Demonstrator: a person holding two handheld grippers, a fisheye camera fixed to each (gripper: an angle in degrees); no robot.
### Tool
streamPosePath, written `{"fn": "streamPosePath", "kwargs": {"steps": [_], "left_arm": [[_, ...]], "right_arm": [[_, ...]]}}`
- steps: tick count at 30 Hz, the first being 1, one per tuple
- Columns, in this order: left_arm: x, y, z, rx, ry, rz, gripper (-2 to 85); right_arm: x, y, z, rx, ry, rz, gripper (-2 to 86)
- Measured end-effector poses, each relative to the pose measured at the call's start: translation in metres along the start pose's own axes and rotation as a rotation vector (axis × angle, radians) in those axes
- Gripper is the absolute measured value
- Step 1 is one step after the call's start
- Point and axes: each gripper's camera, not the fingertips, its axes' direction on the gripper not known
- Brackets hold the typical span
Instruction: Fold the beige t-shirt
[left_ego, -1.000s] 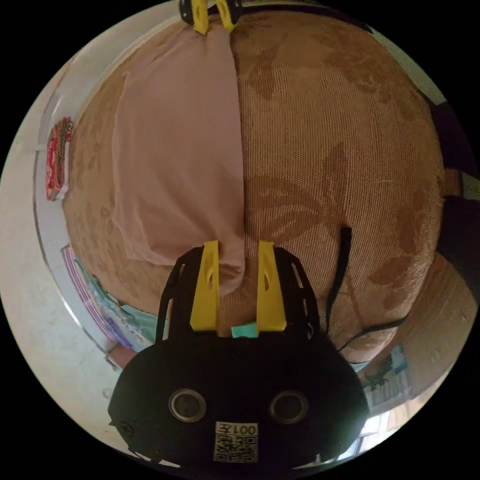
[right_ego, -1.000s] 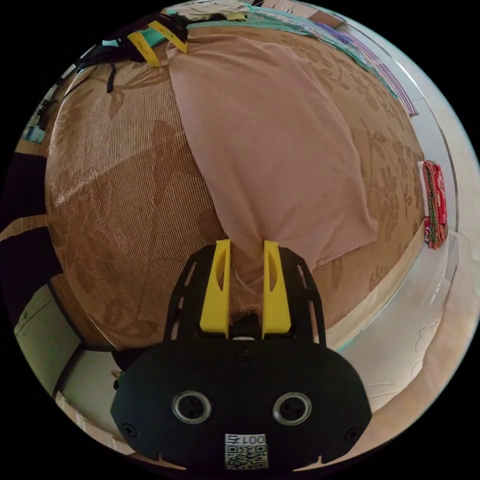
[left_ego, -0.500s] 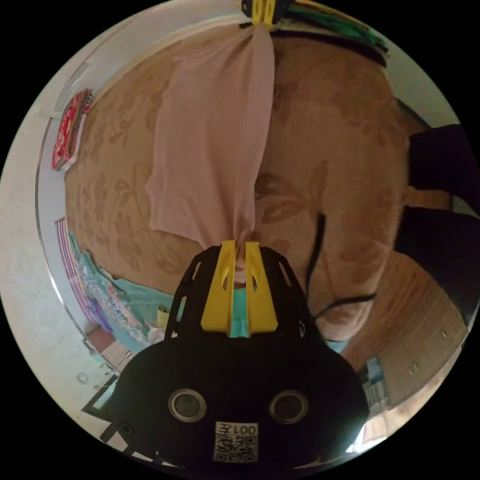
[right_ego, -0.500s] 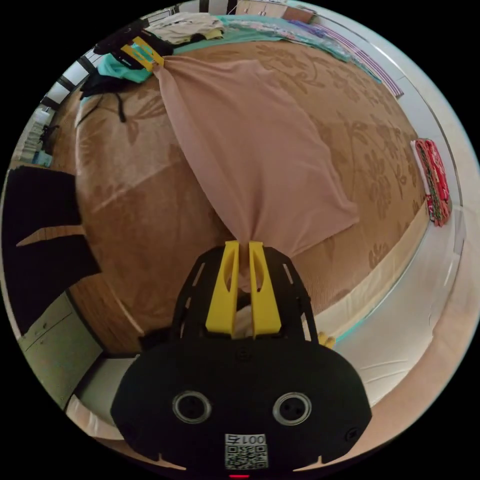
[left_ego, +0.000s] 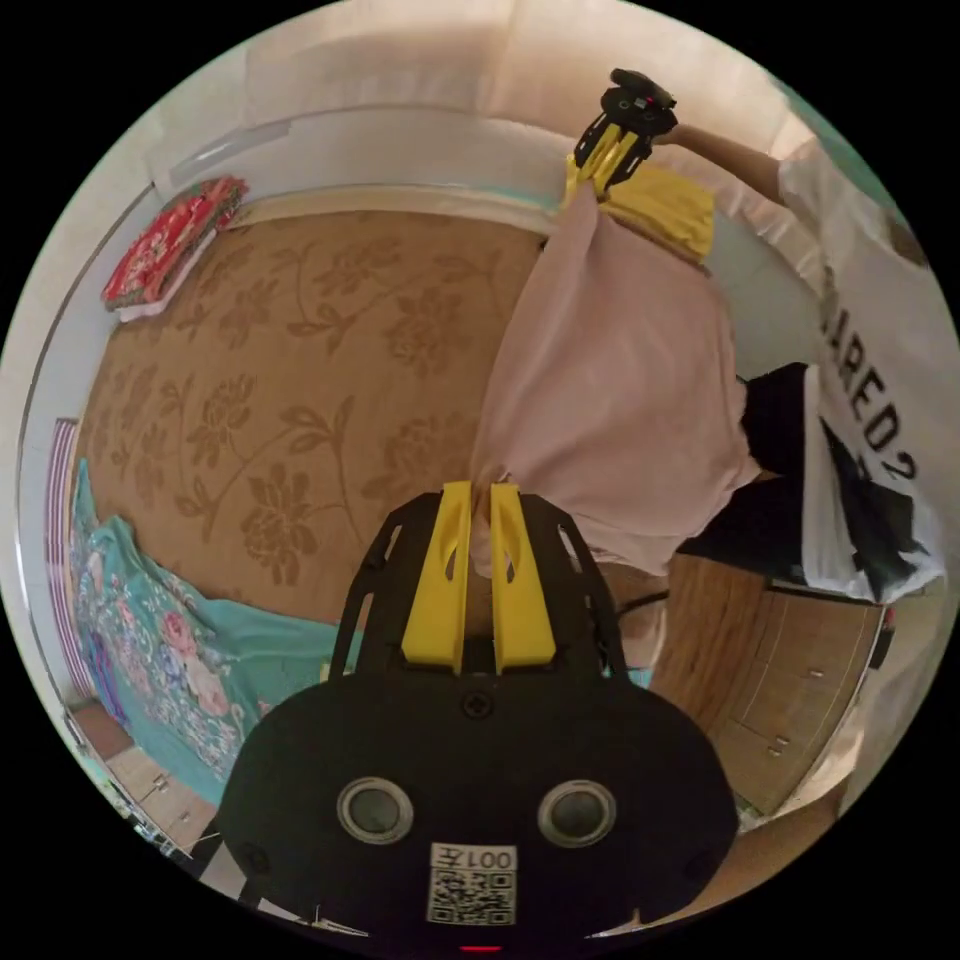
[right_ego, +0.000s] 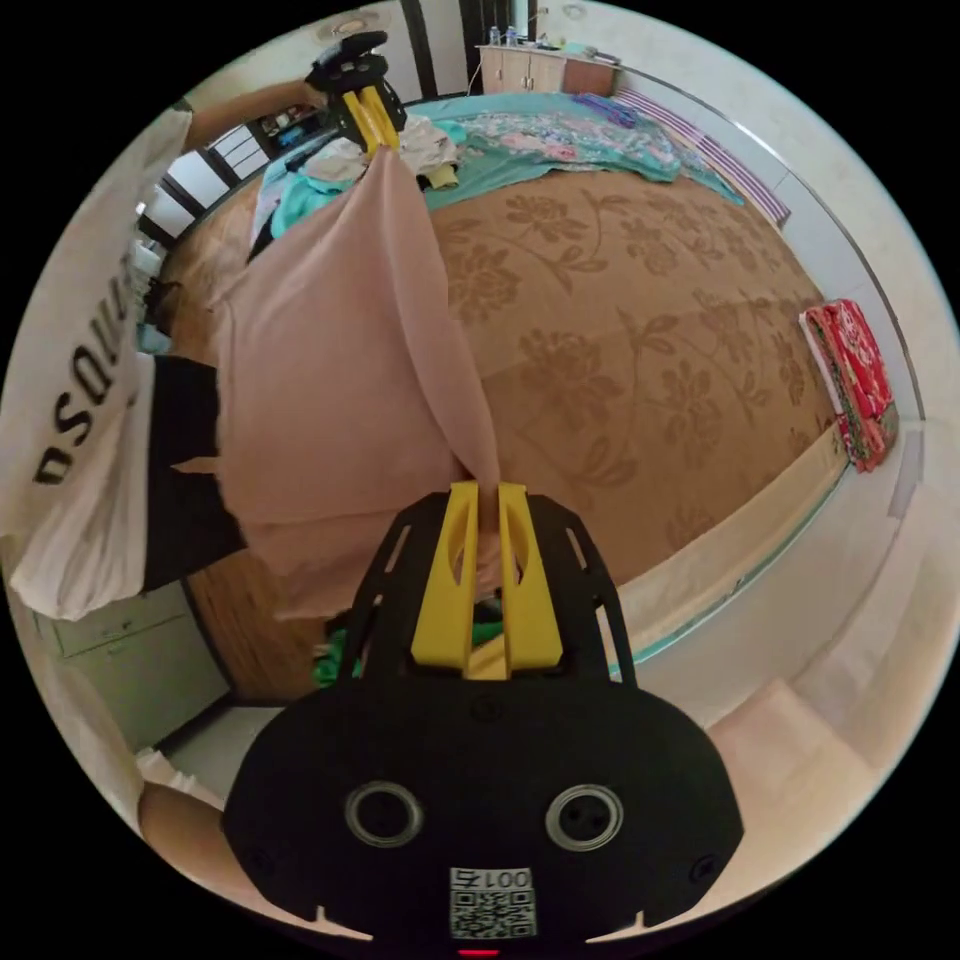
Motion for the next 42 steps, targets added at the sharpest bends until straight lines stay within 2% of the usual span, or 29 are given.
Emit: {"fn": "streamPosePath", "kwargs": {"steps": [7,14,16,18,22,25,27,28,31,33,36,40,42], "left_arm": [[-0.168,-0.035,0.109,-0.172,0.027,-0.243,3.7],[-0.271,-0.043,0.128,-0.223,0.212,-0.346,5.6],[-0.289,-0.034,0.13,-0.199,0.293,-0.392,6.1],[-0.306,-0.011,0.127,-0.091,0.414,-0.45,5.3],[-0.32,0.048,0.116,0.113,0.475,-0.639,0.6],[-0.309,0.079,0.091,0.269,0.354,-0.762,-0.5],[-0.285,0.074,0.068,0.407,0.299,-0.724,-0.7],[-0.276,0.066,0.064,0.421,0.288,-0.699,-0.7],[-0.217,-0.004,0.057,0.406,0.242,-0.487,-0.4],[-0.155,-0.076,0.073,0.418,0.294,-0.311,1.5],[-0.079,-0.16,0.111,0.404,0.355,-0.219,4.1],[-0.02,-0.232,0.16,0.295,0.286,-0.291,5.9],[0.003,-0.251,0.179,0.267,0.118,-0.36,5.7]], "right_arm": [[0.174,-0.089,0.122,-0.141,0.169,0.126,2.6],[0.281,-0.131,0.138,-0.17,0.119,0.193,5.0],[0.306,-0.132,0.136,-0.163,0.109,0.202,7.0],[0.327,-0.126,0.129,-0.136,0.085,0.252,7.9],[0.37,-0.082,0.114,-0.049,0.048,0.453,5.8],[0.372,-0.058,0.107,-0.067,0.105,0.482,4.5],[0.371,-0.051,0.101,-0.018,0.076,0.48,5.1],[0.373,-0.048,0.097,0.035,0.022,0.486,6.0],[0.392,-0.053,0.099,0.132,-0.093,0.546,9.2],[0.407,-0.061,0.105,0.162,-0.138,0.572,9.8],[0.423,-0.078,0.119,0.135,-0.144,0.591,9.4],[0.42,-0.097,0.127,0.095,0.03,0.519,2.6],[0.419,-0.103,0.128,0.106,0.016,0.497,0.7]]}}
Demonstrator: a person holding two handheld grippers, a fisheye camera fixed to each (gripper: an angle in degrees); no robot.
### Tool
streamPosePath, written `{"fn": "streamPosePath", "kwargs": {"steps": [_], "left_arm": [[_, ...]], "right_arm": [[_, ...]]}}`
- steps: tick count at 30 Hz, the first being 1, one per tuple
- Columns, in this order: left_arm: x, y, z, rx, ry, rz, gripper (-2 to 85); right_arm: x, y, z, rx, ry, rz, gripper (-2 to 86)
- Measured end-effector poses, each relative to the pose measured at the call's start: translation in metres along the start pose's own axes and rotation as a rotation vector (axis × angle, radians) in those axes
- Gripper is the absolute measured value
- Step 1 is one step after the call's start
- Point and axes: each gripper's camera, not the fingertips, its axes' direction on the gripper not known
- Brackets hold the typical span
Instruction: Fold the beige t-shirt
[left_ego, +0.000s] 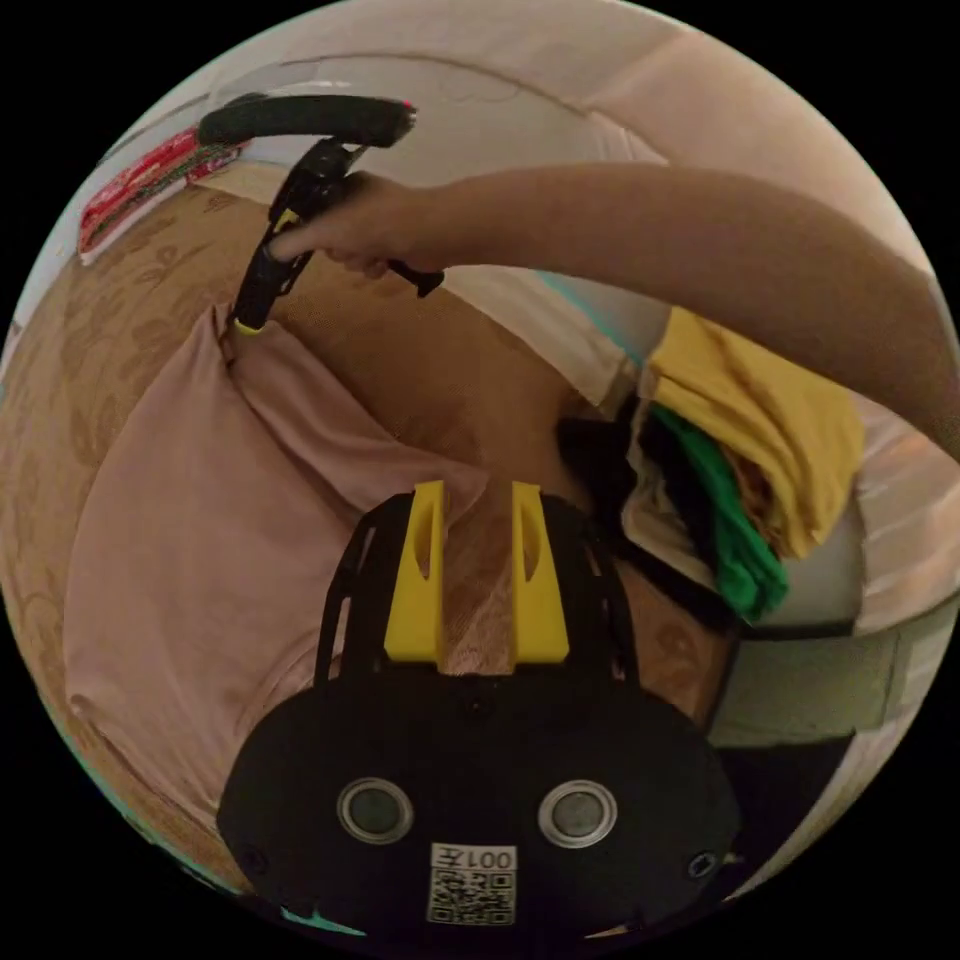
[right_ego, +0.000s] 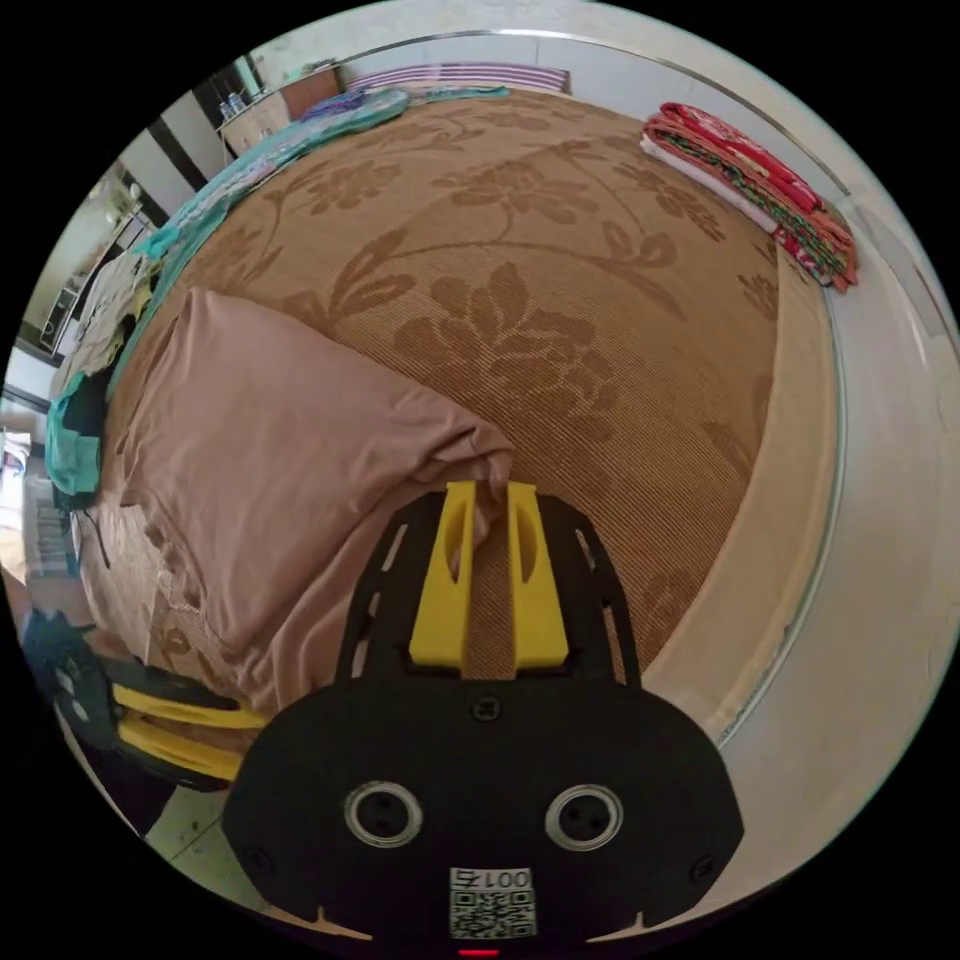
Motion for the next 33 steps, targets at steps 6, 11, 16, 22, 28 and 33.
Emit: {"fn": "streamPosePath", "kwargs": {"steps": [6,11,16,22,28,33], "left_arm": [[0.025,0.009,0.042,-0.08,-0.25,-0.053,3.0],[0.019,0.027,0.047,0.012,-0.169,-0.105,-0.5],[-0.001,0.065,0.045,0.144,0.026,-0.212,-1.2],[-0.023,0.134,0.02,0.36,0.141,-0.279,-1.3],[-0.077,0.255,-0.022,0.525,0.154,-0.376,-1.3],[-0.137,0.382,-0.026,0.435,-0.012,-0.57,-1.3]], "right_arm": [[-0.008,-0.014,-0.004,0.052,0.111,-0.032,-0.5],[0.005,-0.024,-0.012,0.05,0.046,-0.005,-0.4],[0.016,-0.036,-0.001,-0.037,-0.069,0.04,0.6],[-0.001,-0.048,-0.02,0.021,-0.151,0.113,0.9],[-0.081,-0.106,-0.043,0.203,-0.452,-0.002,1.0],[-0.197,-0.176,0.006,0.224,-0.515,-0.154,1.3]]}}
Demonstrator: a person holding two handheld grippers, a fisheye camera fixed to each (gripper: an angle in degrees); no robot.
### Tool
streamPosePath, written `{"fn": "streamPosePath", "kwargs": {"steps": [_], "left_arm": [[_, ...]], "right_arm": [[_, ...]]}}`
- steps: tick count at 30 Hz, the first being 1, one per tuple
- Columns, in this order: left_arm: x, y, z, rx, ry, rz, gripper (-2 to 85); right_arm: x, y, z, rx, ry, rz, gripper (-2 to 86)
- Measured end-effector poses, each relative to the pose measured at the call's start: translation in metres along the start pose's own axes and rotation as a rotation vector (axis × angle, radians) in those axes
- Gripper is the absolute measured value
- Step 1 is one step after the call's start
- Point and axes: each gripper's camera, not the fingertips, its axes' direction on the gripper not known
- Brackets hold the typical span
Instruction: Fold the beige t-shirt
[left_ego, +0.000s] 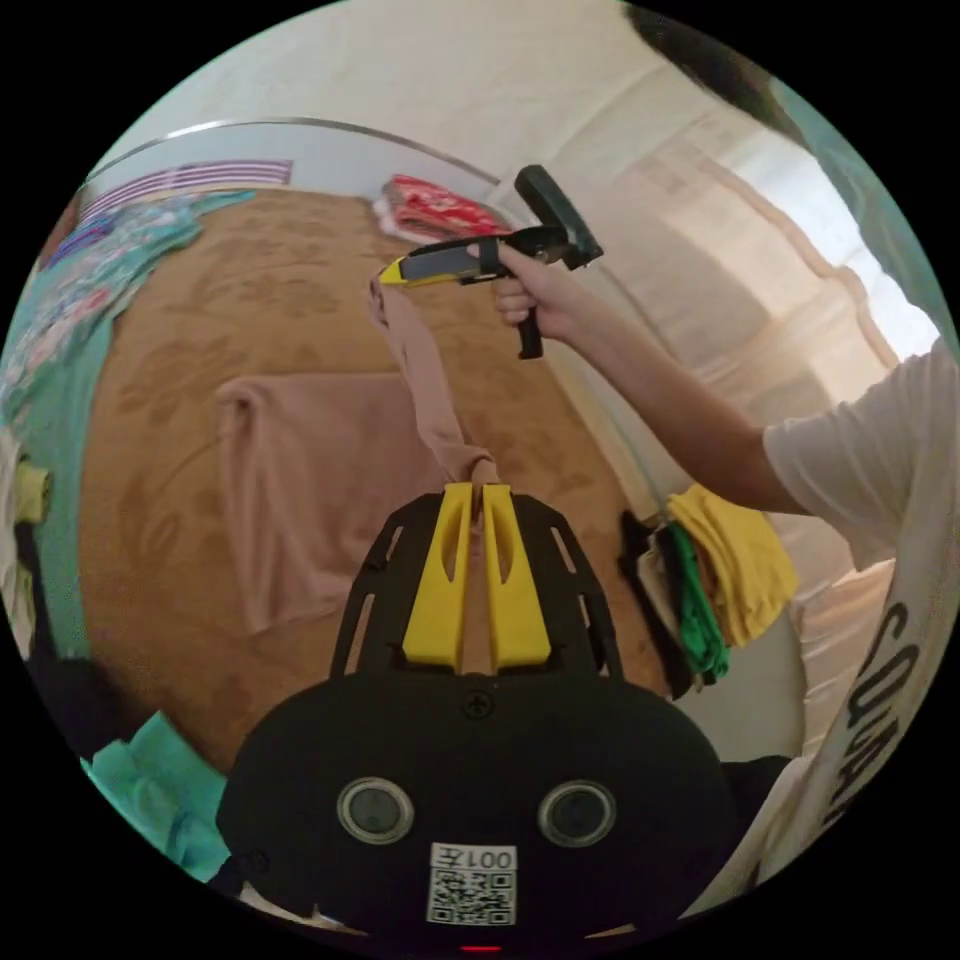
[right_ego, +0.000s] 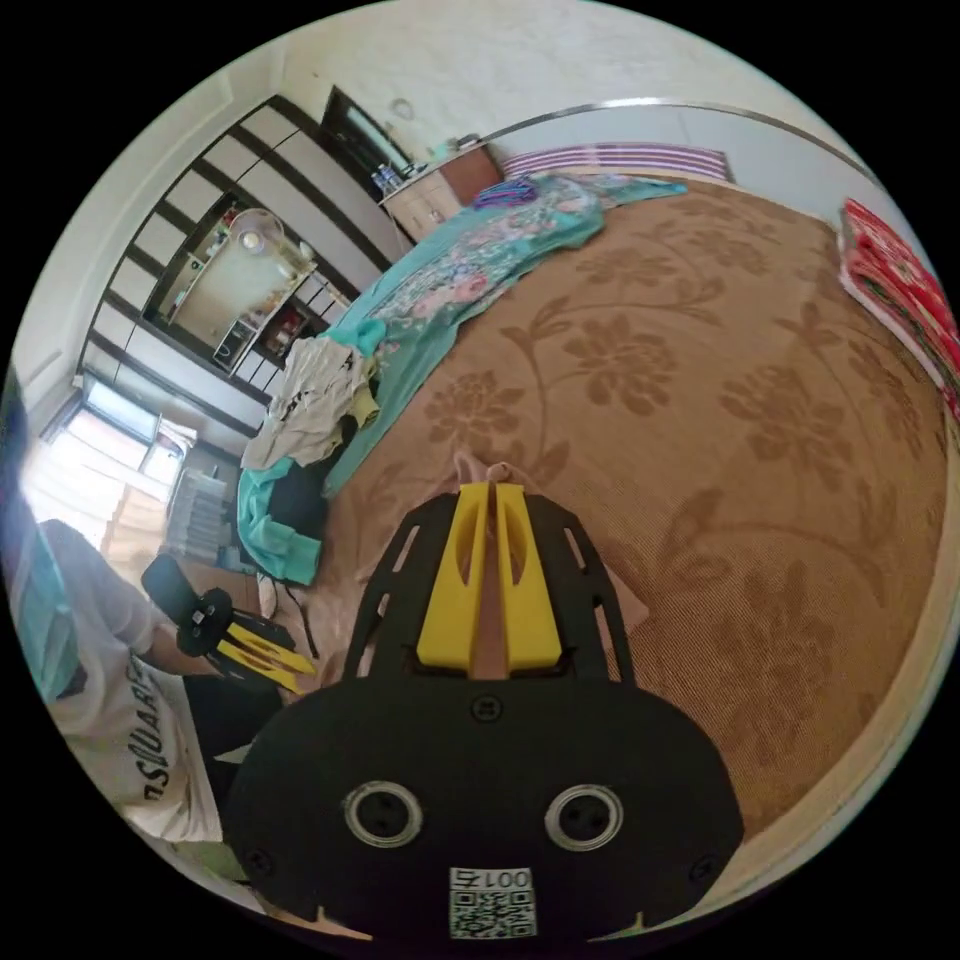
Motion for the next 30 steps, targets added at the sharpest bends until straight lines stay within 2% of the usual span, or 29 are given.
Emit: {"fn": "streamPosePath", "kwargs": {"steps": [3,5,7,9,13,17,19,21,24,28,30], "left_arm": [[-0.067,0.041,0.008,-0.111,-0.102,-0.104,-1.3],[-0.105,0.065,0.017,-0.171,-0.106,-0.174,-1.3],[-0.135,0.085,0.019,-0.157,-0.034,-0.253,-1.3],[-0.163,0.107,0.018,-0.107,0.062,-0.33,-1.3],[-0.195,0.135,0.016,-0.086,0.098,-0.421,-1.1],[-0.227,0.16,0.004,0.009,0.145,-0.524,-0.9],[-0.233,0.162,0.0,0.023,0.107,-0.508,-0.9],[-0.231,0.155,0.002,-0.014,0.049,-0.406,-0.9],[-0.221,0.145,0.022,-0.107,0.05,-0.24,-0.9],[-0.208,0.144,0.053,-0.189,0.09,-0.129,-0.9],[-0.203,0.148,0.07,-0.239,0.058,-0.083,-0.8]], "right_arm": [[-0.025,-0.022,0.095,-0.069,-0.002,-0.03,1.8],[-0.037,-0.024,0.146,-0.126,0.001,-0.054,2.5],[-0.055,-0.019,0.185,-0.176,0.027,-0.079,4.2],[-0.07,-0.012,0.194,-0.191,0.066,-0.153,6.0],[-0.095,0.013,0.166,-0.08,0.126,-0.239,9.5],[-0.114,0.059,0.132,-0.049,0.285,-0.198,10.1],[-0.12,0.108,0.124,-0.061,0.406,-0.108,10.2],[-0.12,0.153,0.133,-0.098,0.46,-0.008,11.1],[-0.11,0.231,0.173,-0.169,0.343,0.196,13.5],[-0.119,0.312,0.227,-0.08,0.195,0.397,14.1],[-0.13,0.334,0.24,-0.007,0.226,0.454,13.4]]}}
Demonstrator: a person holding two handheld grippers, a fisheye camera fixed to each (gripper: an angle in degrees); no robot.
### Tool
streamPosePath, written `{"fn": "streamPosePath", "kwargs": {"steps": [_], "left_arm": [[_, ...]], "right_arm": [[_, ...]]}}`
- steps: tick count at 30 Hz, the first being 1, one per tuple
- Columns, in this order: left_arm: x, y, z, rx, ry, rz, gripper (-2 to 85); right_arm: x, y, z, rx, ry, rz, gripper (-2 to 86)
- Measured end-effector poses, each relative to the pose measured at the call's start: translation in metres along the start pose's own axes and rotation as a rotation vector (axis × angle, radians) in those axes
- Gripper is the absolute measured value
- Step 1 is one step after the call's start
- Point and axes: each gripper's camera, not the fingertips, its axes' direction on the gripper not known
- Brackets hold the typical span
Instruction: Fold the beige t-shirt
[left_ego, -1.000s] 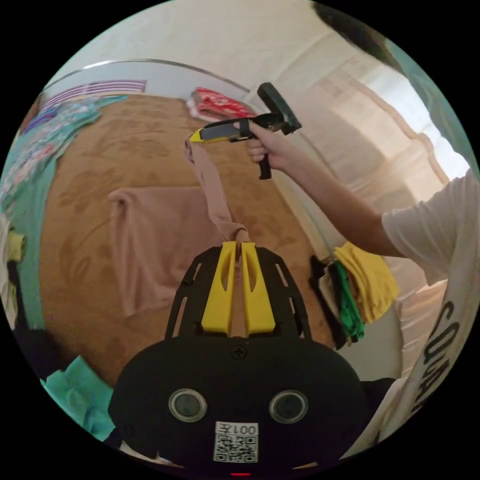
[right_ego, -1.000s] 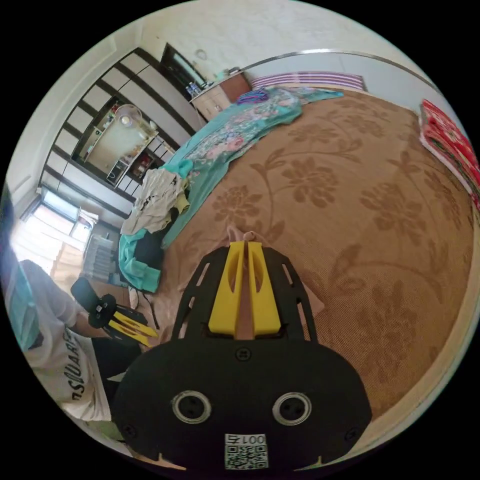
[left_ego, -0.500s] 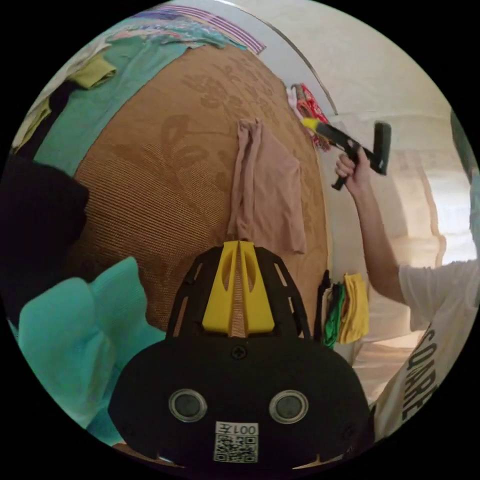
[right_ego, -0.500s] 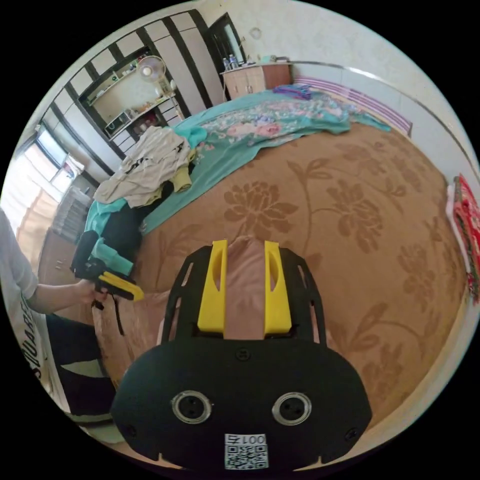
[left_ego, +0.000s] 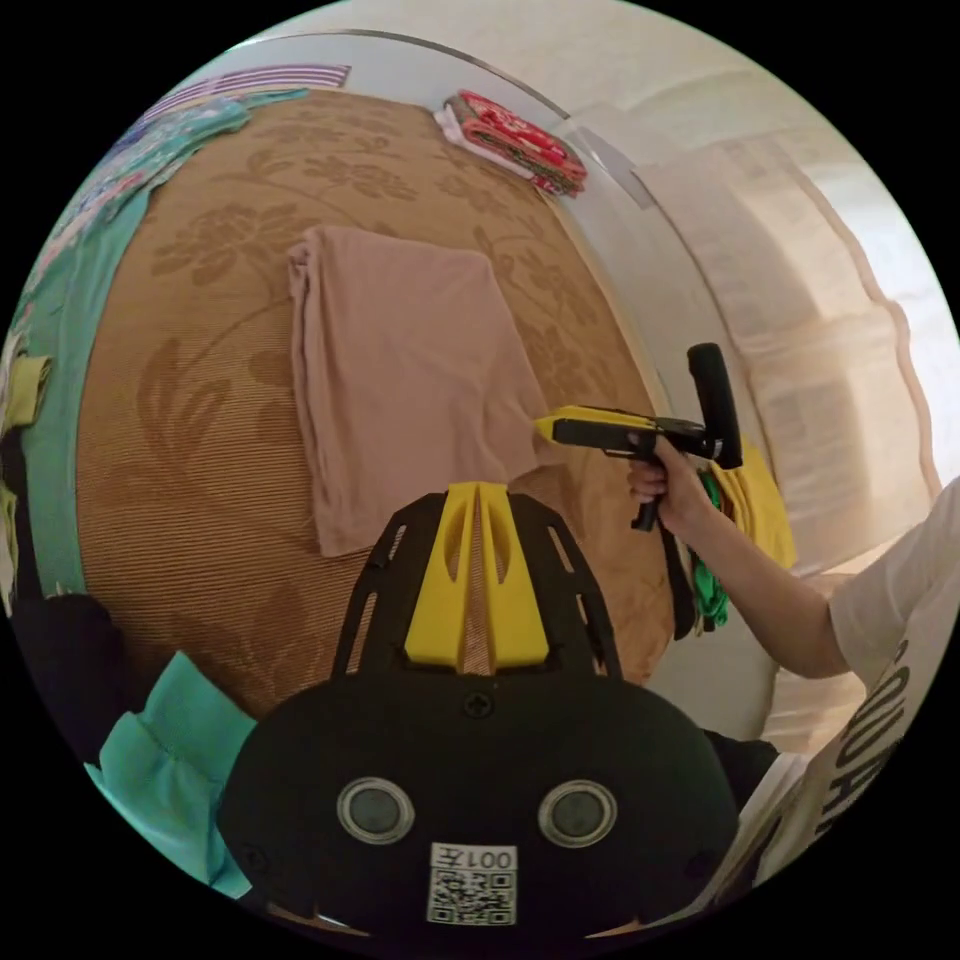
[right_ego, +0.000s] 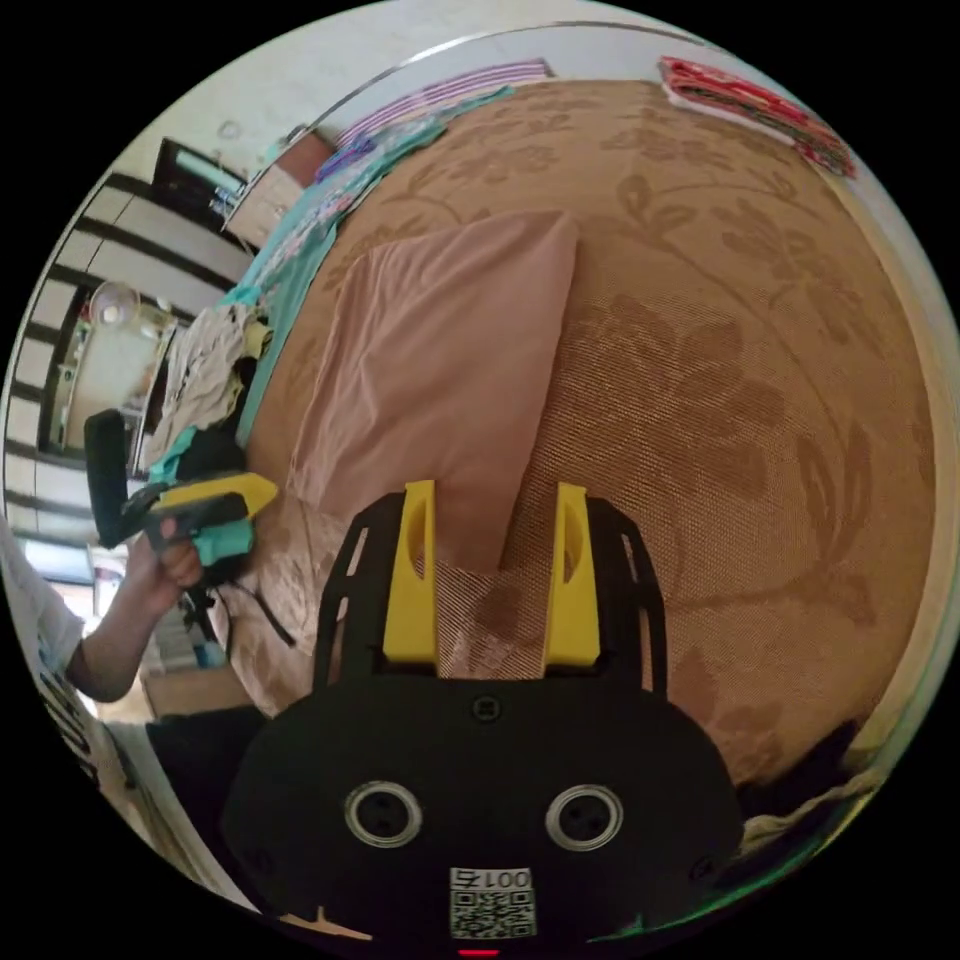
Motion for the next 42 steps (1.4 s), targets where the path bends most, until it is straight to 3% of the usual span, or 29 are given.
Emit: {"fn": "streamPosePath", "kwargs": {"steps": [4,8,12,14,24,29,33,38,42], "left_arm": [[-0.004,0.008,0.021,-0.037,0.051,-0.003,-0.7],[-0.013,0.027,0.05,-0.027,0.274,-0.082,1.2],[-0.034,0.062,0.059,0.131,0.621,-0.361,5.8],[-0.043,0.081,0.056,0.201,0.698,-0.468,6.9],[-0.062,0.159,0.049,0.368,0.776,-0.895,9.9],[-0.051,0.177,0.047,0.518,0.849,-0.992,0.9],[-0.036,0.171,0.032,0.512,0.864,-0.983,-1.1],[-0.017,0.151,0.012,0.512,0.89,-0.948,-1.3],[0.01,0.124,0.001,0.464,0.941,-0.926,-1.4]], "right_arm": [[-0.009,0.04,0.028,0.012,0.107,0.052,8.6],[-0.009,0.068,0.039,-0.001,0.061,0.076,4.1],[-0.009,0.124,0.026,0.115,-0.18,0.186,2.8],[-0.009,0.153,0.028,0.112,-0.248,0.234,2.6],[-0.001,0.33,0.077,0.026,-0.48,0.428,2.3],[0.005,0.385,0.099,-0.057,-0.508,0.348,2.2],[0.031,0.434,0.106,-0.075,-0.578,0.196,3.0],[0.096,0.512,0.115,0.067,-0.708,0.453,7.5],[0.128,0.594,0.176,0.231,-1.12,0.843,11.9]]}}
